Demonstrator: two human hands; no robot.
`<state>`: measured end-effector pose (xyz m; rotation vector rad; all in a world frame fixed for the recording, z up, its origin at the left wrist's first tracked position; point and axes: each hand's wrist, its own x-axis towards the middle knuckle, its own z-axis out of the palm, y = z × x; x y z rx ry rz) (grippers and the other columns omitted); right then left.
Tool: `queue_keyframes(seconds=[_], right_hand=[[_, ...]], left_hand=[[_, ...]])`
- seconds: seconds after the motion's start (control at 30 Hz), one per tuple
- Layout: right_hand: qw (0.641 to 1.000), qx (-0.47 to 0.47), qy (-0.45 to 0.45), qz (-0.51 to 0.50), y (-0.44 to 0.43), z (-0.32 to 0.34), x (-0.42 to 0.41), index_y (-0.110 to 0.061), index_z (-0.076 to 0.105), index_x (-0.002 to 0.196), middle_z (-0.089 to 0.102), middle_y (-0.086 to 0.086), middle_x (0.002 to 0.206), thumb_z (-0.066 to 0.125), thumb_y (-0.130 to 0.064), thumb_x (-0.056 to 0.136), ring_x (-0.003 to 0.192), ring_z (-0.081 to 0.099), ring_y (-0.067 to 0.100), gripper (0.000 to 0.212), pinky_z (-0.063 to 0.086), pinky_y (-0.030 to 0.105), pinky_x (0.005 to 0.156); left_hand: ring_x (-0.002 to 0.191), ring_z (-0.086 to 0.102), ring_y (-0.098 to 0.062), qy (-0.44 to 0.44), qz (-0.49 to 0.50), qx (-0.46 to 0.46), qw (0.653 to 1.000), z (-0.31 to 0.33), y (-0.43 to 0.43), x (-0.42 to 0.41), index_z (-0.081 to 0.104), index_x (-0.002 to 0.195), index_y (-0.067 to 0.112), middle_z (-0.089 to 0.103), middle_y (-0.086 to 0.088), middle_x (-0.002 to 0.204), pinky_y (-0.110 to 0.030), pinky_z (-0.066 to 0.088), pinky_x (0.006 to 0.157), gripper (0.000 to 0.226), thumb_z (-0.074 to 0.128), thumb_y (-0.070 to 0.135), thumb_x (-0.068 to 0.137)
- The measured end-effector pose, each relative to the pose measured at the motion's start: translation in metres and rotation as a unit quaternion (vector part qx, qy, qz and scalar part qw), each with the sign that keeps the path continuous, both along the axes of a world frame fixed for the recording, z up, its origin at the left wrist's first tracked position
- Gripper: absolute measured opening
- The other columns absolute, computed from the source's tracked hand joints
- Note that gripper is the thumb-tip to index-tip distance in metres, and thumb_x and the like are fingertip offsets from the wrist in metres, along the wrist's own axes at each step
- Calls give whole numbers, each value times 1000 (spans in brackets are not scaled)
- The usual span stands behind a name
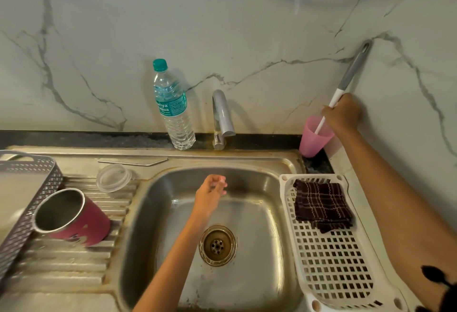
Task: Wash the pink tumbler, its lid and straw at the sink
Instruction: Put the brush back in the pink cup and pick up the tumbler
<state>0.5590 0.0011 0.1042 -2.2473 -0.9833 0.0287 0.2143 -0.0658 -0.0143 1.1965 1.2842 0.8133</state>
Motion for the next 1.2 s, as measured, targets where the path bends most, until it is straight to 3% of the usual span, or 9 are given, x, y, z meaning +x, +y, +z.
queue_keyframes(seconds=[0.2,0.33,0.47,0.63,0.77,0.87,1.0,1.13,1.2], right_hand=[[994,100,-50,-6,-27,7,-21,2,53,116,63,25,112,55,-4,91,104,60,37,25,43,32,78],[983,165,-30,79,-57,-2,-71,-4,58,106,67,13,97,56,-6,94,86,63,20,12,49,24,77],[975,127,44,179,-81,-30,-131,-7,60,95,60,0,83,59,-10,93,69,55,4,4,43,10,64],[954,44,75,288,-96,-72,-209,-17,61,91,59,-8,78,63,-12,90,68,54,-4,5,43,8,58],[931,5,105,349,-98,-85,-257,-14,63,92,59,-8,78,64,-9,89,68,53,-3,6,45,8,63],[924,-12,107,366,-95,-87,-279,-12,64,92,61,-5,79,63,-9,89,68,53,0,4,42,9,65],[922,-28,105,373,-92,-88,-297,-11,65,92,62,-4,80,64,-11,89,72,58,7,4,51,24,73],[921,-33,101,374,-91,-89,-299,-12,65,92,62,-4,80,64,-11,89,73,58,8,3,52,25,74],[924,-32,102,367,-89,-90,-295,-12,65,92,62,-4,80,64,-11,89,72,58,7,3,51,22,73]], left_hand=[[82,62,-9,-1,16,-1,1000,5,-8,-15,58,101,19,64,0,101,-24,45,79,8,50,22,101],[85,61,-8,4,34,4,999,6,-21,-31,56,102,21,63,1,101,-22,44,77,6,50,21,101],[89,63,-11,31,72,24,997,0,-33,-55,58,102,23,63,1,102,-25,46,82,4,56,22,99],[89,61,-8,70,188,99,975,4,-64,-96,59,100,23,64,5,97,-20,44,74,4,58,27,98],[77,53,-15,80,391,142,906,4,-85,-139,45,99,15,55,-3,93,-26,42,69,28,70,25,89],[103,53,-23,93,476,137,864,-3,-83,-171,44,117,10,50,-8,115,-32,46,86,63,85,25,72],[135,30,-28,147,462,121,866,-3,-72,-197,23,149,5,31,-15,146,-36,28,112,111,91,29,64],[139,34,-22,63,438,172,880,-7,-55,-209,17,150,25,27,-6,152,-37,38,112,115,91,26,62],[133,42,-20,30,433,194,880,-5,-49,-209,20,148,22,33,-5,148,-33,47,105,109,90,17,64]])
